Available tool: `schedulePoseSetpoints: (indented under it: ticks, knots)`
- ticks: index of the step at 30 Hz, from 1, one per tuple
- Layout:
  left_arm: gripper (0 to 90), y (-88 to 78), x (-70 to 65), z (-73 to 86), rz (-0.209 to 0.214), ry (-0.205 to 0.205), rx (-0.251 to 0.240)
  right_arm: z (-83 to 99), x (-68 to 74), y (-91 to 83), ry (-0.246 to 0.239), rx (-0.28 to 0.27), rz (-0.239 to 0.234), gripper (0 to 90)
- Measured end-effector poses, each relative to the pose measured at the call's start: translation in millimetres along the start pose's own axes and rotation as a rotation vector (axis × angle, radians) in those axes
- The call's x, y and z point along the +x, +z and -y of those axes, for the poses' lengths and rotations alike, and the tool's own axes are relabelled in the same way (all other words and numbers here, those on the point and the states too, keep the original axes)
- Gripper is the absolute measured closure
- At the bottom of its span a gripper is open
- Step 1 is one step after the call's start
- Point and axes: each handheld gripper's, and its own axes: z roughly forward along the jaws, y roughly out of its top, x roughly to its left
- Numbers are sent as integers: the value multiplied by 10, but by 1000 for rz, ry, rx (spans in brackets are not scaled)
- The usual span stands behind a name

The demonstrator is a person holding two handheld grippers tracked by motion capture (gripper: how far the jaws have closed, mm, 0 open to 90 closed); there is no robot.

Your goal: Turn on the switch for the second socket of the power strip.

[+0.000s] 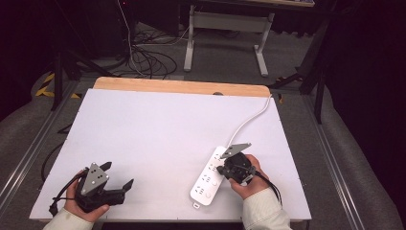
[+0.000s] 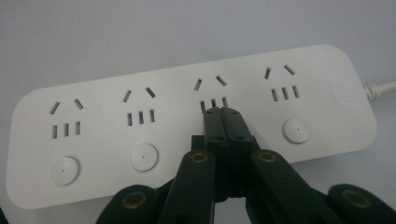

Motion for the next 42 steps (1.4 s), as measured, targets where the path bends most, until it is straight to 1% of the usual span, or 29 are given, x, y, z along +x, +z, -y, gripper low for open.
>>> schedulePoseSetpoints:
  ticks: [14,39,42]
  knots:
    - [110,8,-3,-1,0,3,4,7,-17,4,6,-2,-10,900]
    - [110,9,-7,-2,-5,7,5,9,-15,15,5,6,-13,900]
    - [110,8,-8,-2,-5,8,5,18,-25,16,12,-3,-16,900]
